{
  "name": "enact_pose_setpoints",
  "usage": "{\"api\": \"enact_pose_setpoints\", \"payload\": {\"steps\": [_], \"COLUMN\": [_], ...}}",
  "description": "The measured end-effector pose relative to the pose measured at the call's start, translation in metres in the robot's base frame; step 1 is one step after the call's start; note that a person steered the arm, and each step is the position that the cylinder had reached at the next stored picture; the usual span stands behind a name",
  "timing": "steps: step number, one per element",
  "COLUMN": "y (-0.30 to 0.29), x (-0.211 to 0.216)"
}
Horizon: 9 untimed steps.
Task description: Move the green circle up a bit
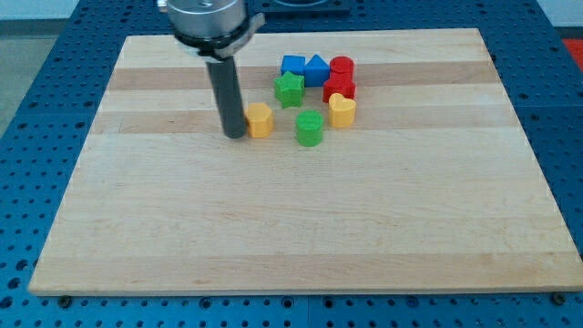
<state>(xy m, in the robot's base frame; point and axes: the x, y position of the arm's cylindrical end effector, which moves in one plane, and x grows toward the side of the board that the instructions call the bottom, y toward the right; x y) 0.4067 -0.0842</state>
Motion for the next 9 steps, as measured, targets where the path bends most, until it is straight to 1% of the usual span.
{"api": "enact_pose_setpoints", "payload": {"steps": [1,2,3,4,5,7,9], "y": [0.013,0.014,0.031,0.070,0.085,0.087,0.087], "x": [0.003,0.025,0.049,0.050,0.049,0.027,0.022]}}
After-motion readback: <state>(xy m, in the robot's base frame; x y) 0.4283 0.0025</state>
